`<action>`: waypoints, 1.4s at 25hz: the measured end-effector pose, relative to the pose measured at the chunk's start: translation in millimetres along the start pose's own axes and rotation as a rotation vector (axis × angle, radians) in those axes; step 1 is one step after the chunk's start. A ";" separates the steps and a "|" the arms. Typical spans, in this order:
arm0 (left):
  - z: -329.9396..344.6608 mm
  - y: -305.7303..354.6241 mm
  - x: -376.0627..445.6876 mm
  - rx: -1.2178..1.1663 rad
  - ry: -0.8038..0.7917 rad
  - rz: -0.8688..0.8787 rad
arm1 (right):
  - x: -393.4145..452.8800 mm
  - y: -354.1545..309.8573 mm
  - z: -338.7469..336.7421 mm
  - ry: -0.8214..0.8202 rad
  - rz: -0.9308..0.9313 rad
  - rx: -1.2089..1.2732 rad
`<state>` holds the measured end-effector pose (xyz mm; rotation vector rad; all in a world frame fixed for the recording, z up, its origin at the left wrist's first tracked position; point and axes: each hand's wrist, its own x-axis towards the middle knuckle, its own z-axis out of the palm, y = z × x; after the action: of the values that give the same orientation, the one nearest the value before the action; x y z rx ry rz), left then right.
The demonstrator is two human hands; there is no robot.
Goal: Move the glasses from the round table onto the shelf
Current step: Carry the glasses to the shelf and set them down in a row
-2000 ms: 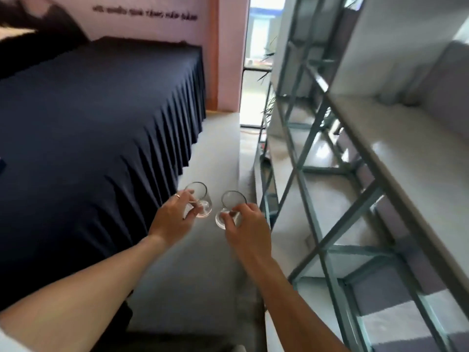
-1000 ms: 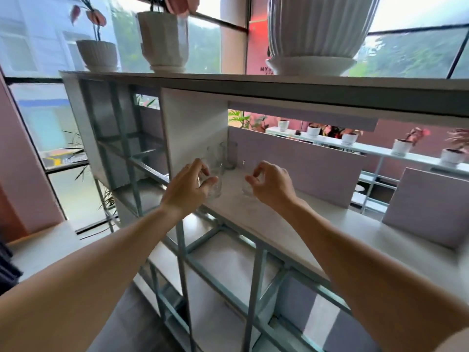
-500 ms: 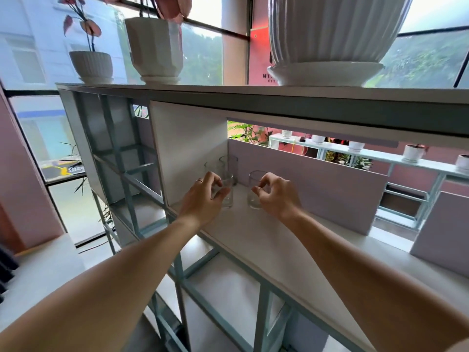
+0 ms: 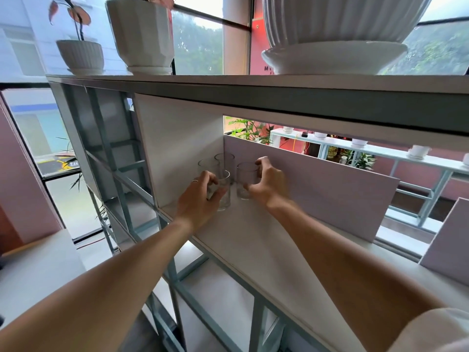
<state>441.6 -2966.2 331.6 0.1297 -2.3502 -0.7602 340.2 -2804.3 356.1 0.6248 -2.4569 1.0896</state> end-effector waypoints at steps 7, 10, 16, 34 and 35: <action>-3.2 -3.3 -3.1 -0.118 0.031 -0.108 | 10.4 1.4 5.4 0.002 0.171 0.059; -5.2 -7.0 -10.3 -0.100 0.040 -0.157 | 9.1 -2.0 11.6 -0.014 0.153 0.093; -5.4 -3.0 -4.6 0.017 -0.025 -0.151 | 18.0 -5.5 14.9 -0.028 0.138 0.095; 6.0 2.8 6.9 0.001 -0.068 -0.244 | -0.5 1.8 2.8 -0.205 0.118 0.094; 1.2 1.9 3.4 0.006 -0.063 -0.248 | -4.9 -1.7 2.0 -0.201 0.103 0.086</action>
<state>438.4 -2964.9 333.8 0.4109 -2.4242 -0.8860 344.9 -2805.7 353.4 0.6695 -2.6513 1.2315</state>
